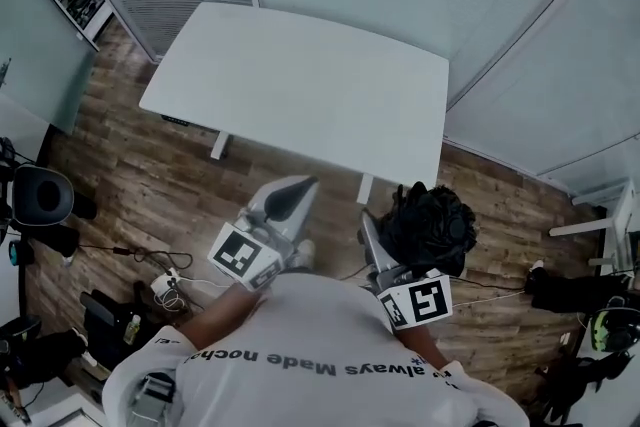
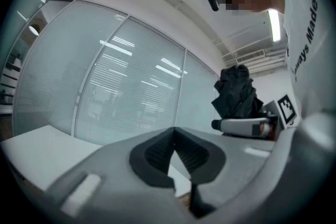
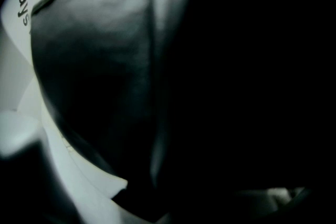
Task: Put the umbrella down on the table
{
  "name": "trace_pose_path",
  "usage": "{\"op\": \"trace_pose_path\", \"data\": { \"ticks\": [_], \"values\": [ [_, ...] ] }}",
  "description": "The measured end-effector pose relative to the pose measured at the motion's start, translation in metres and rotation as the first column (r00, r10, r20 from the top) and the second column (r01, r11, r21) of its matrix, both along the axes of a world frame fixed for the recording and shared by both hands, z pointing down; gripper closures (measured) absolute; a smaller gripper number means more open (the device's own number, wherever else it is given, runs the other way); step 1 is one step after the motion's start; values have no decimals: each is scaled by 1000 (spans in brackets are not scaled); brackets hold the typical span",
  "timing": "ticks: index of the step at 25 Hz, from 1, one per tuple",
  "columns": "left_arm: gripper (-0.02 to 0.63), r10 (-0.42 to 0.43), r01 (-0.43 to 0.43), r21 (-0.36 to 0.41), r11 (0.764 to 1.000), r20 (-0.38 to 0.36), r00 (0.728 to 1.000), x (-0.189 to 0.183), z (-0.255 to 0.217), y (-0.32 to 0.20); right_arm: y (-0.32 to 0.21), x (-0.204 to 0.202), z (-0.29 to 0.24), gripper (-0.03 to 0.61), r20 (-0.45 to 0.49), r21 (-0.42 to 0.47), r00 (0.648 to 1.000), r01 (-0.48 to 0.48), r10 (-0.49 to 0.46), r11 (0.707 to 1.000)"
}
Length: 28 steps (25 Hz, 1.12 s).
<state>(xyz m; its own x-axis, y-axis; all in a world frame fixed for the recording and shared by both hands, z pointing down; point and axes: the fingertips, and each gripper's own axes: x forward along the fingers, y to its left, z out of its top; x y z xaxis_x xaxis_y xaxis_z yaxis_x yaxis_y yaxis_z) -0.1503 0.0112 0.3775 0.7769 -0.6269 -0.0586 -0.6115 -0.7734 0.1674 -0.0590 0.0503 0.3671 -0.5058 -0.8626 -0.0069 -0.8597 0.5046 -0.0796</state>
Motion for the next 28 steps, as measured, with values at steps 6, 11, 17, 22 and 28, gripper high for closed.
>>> {"op": "trace_pose_path", "data": {
  "ticks": [6,11,17,22,28],
  "values": [
    [611,9,-9,-4,1000,-17,1000,-38,1,-52,-51,-39,4,353,-30,-24,1000,0,-1,1000],
    [611,20,-21,-34,999,-21,1000,-47,15,-78,-75,-53,14,353,-29,-41,1000,-3,1,999],
    [611,42,-43,-23,999,-8,999,-25,16,-114,-110,-36,24,353,-13,-45,1000,-15,15,999],
    [611,50,-49,-12,999,11,999,11,15,-151,-145,1,24,353,-13,-29,1000,-21,21,999],
    [611,70,-69,-6,998,39,997,83,13,-211,-202,71,19,353,3,-13,999,-43,43,999]
  ]
}}
